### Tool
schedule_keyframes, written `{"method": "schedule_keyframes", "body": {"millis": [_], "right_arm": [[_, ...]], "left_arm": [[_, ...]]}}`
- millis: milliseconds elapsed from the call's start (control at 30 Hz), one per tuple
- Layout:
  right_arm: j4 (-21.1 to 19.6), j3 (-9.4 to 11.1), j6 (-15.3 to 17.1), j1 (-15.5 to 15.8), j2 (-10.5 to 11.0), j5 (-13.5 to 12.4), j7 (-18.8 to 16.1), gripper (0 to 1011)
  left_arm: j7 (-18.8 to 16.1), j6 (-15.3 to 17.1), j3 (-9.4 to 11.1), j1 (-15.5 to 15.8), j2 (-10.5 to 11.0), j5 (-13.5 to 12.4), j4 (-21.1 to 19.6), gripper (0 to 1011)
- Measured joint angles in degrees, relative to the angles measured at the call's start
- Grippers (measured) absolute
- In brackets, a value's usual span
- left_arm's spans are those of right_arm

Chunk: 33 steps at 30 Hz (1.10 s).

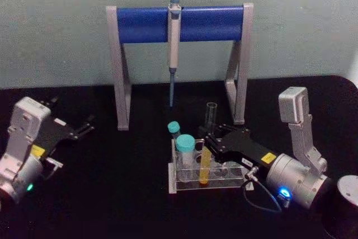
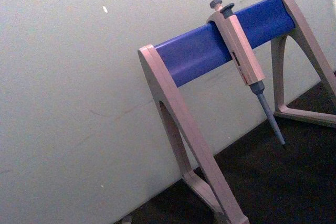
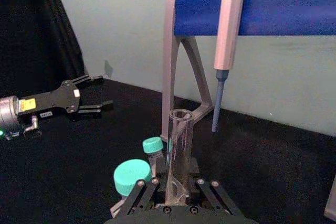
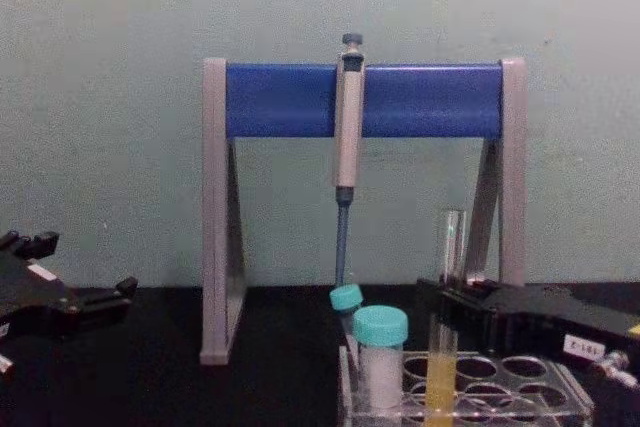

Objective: Pick up the test tube from the test tube rack, shake it, then place it back into the test tube rack.

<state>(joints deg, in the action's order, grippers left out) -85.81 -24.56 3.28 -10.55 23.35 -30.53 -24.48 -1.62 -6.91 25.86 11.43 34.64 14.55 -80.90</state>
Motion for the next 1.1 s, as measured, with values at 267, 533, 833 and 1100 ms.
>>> {"method": "schedule_keyframes", "body": {"millis": [267, 533, 833, 1100], "right_arm": [[-1.0, -0.6, -1.5, 0.6, 0.5, 2.6, -0.1, 234], [-2.3, -1.1, -2.6, 1.5, 0.9, 4.6, -0.8, 234], [-2.9, -0.9, -3.5, 1.9, 0.9, 6.2, -1.2, 234], [-3.8, -0.3, -3.6, 2.4, 0.9, 7.1, -1.0, 234]], "left_arm": [[0.0, 0.0, 0.0, 0.0, 0.0, 0.0, 0.0, 1001], [0.0, 0.0, 0.0, 0.0, 0.0, 0.0, 0.0, 1001], [0.0, 0.0, 0.0, 0.0, 0.0, 0.0, 0.0, 1001], [0.0, 0.0, 0.0, 0.0, 0.0, 0.0, 0.0, 1001]]}}
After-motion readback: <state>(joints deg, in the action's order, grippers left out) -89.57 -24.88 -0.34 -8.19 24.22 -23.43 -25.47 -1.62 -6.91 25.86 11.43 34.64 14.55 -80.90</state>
